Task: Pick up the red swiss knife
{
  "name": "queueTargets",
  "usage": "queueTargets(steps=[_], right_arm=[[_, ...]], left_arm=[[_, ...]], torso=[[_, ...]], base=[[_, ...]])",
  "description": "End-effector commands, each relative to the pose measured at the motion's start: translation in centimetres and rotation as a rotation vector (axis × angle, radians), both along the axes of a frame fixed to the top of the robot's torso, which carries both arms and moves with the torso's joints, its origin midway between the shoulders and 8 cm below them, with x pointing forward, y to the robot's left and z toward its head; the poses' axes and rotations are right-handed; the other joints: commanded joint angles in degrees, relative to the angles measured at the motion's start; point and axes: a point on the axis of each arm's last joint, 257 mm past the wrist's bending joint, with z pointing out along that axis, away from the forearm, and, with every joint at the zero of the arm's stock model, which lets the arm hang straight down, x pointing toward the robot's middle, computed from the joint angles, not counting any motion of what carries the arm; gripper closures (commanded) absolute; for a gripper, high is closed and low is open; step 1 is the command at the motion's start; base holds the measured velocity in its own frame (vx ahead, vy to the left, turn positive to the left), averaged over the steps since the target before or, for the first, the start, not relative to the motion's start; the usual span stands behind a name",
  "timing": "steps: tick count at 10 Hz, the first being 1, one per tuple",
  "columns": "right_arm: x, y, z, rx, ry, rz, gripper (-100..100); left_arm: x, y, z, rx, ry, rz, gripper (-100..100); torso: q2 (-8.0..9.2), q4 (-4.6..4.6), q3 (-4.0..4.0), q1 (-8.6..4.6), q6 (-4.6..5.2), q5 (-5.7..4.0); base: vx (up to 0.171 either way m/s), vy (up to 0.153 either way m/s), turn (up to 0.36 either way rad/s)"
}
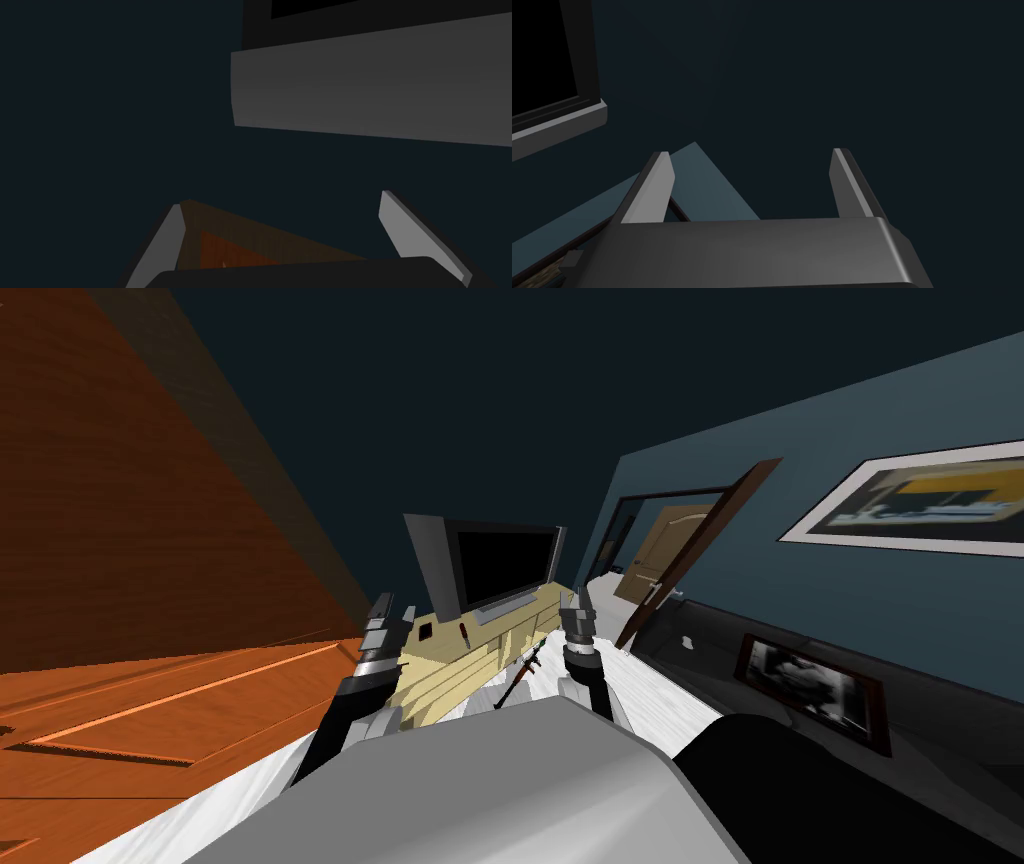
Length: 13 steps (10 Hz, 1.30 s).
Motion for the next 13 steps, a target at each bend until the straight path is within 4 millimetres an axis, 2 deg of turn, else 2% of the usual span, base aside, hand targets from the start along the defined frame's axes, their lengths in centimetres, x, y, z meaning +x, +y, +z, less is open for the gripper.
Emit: queueTargets(steps=[1,4,8,9,10,11,13], right_arm=[[0.0,0.0,0.0,0.000,0.000,0.000,0],[0.0,0.0,0.0,0.000,0.000,0.000,0],[0.0,0.0,0.0,0.000,0.000,0.000,0],[0.0,0.0,0.0,0.000,0.000,0.000,0],[0.0,0.0,0.0,0.000,0.000,0.000,0],[0.0,0.0,0.0,0.000,0.000,0.000,0],[0.0,0.0,0.0,0.000,0.000,0.000,0]], left_arm=[[0.6,-0.5,-0.6,0.018,0.025,-0.020,-100],[1.9,-1.3,-2.0,0.035,0.083,-0.051,-100],[4.4,-2.8,-5.0,0.051,0.194,-0.096,-100],[4.5,-2.8,-5.2,0.051,0.205,-0.095,-100],[5.3,-3.2,-6.3,0.056,0.243,-0.106,-100],[5.3,-3.2,-6.3,0.056,0.243,-0.106,-100],[6.6,-4.1,-8.4,0.069,0.314,-0.129,-100]], torso=[[0.00,0.00,0.00,0.00,0.00,0.00],[-0.03,-0.01,-0.02,0.10,0.00,0.02],[-0.03,-0.01,-0.02,0.15,0.01,0.03],[-0.06,-0.01,-0.03,0.16,0.01,0.04],[-0.05,-0.01,-0.03,0.13,-0.01,0.03],[-0.05,-0.01,-0.03,0.11,0.00,0.03],[-0.04,-0.01,-0.02,0.07,0.00,0.02]], base=[[0.003,0.007,-0.067],[0.004,0.026,-0.073],[0.004,0.038,-0.121],[0.007,0.031,-0.026],[0.006,0.027,-0.069],[0.003,0.021,-0.055],[0.010,0.021,-0.121]])
